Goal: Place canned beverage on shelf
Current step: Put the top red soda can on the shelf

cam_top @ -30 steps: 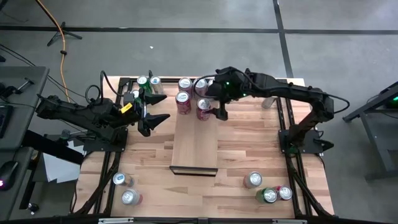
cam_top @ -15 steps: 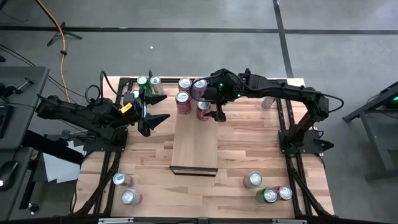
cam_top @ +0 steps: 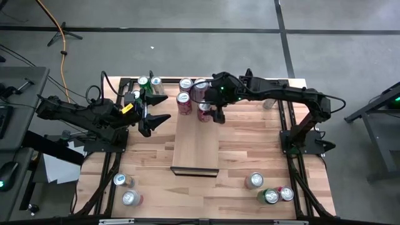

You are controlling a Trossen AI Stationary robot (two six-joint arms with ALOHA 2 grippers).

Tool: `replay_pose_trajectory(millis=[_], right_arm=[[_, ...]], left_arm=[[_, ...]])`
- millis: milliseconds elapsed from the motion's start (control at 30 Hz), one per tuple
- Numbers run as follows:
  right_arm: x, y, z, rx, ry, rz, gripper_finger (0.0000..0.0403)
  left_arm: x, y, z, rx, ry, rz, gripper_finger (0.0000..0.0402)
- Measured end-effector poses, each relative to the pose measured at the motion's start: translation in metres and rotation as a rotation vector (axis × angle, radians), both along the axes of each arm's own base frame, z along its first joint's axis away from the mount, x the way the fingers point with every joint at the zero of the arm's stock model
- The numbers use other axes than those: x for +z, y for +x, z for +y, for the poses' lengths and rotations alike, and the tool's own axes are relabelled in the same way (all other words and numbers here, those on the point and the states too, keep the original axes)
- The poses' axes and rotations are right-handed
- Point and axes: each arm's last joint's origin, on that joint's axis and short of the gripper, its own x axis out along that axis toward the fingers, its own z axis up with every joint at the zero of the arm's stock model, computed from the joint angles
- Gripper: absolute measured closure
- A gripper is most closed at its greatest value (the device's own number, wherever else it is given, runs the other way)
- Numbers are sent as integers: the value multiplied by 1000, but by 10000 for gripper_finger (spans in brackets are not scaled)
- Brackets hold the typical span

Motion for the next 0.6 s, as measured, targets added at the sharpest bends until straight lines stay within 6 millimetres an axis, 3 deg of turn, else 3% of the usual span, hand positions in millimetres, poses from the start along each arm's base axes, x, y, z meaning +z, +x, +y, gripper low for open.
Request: replay_pose_trajectory(millis=[233,600], right_arm=[[2,1,16,-208,49,-4,131],[3,-3,57,-683,52,-94,112]], left_arm=[[0,0,0,1,4,3,54],[-3,1,0,7,33,37,54]])
